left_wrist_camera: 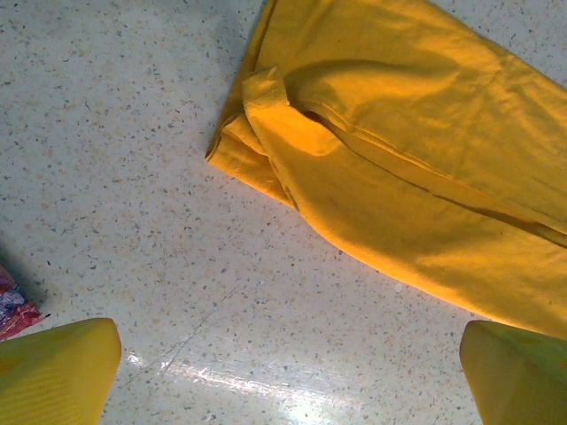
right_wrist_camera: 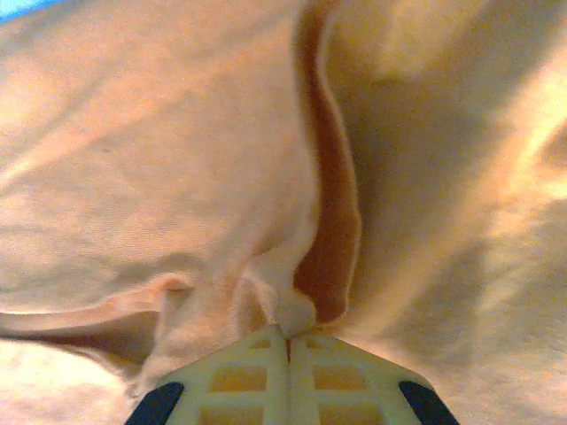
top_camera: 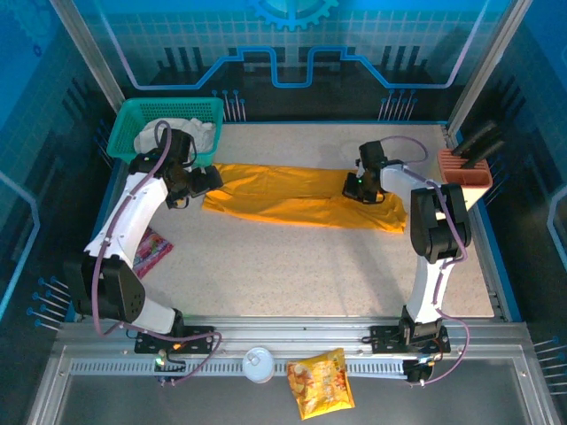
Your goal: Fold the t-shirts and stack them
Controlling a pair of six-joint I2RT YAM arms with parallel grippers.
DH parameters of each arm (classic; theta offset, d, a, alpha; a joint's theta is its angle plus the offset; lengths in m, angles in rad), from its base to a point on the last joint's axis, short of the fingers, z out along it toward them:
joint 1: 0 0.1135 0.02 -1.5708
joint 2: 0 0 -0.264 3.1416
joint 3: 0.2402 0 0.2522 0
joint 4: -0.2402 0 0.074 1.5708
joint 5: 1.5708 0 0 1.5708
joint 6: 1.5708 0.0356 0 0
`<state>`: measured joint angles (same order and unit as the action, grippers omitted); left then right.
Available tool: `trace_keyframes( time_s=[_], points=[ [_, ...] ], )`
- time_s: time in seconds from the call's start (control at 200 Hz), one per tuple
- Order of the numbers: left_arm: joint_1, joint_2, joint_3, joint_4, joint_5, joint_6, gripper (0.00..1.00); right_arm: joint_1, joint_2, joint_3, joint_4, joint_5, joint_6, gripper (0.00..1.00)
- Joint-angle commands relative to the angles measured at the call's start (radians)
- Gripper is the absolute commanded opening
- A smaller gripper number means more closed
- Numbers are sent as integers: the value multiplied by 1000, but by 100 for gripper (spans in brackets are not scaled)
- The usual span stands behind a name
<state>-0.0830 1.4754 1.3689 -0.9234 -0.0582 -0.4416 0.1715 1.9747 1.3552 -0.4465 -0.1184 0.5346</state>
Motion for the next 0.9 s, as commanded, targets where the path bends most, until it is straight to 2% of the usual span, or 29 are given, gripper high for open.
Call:
trace_keyframes(
  time_s=[0.0,0.375,0.45,0.656,0.896],
  points=[
    [-7,11,12,-25,7,15,99,19,17,57,17,-46,38,0],
    [-9,29,8,-21,10,23,99,32,182,196,87,-117,151,1],
    [-11,35,9,-19,12,22,99,35,198,222,97,-129,163,5],
    [-30,50,13,-12,13,24,99,46,201,237,141,-163,203,27],
    [-126,89,19,22,-3,29,99,50,179,178,303,-235,300,32]
  ],
)
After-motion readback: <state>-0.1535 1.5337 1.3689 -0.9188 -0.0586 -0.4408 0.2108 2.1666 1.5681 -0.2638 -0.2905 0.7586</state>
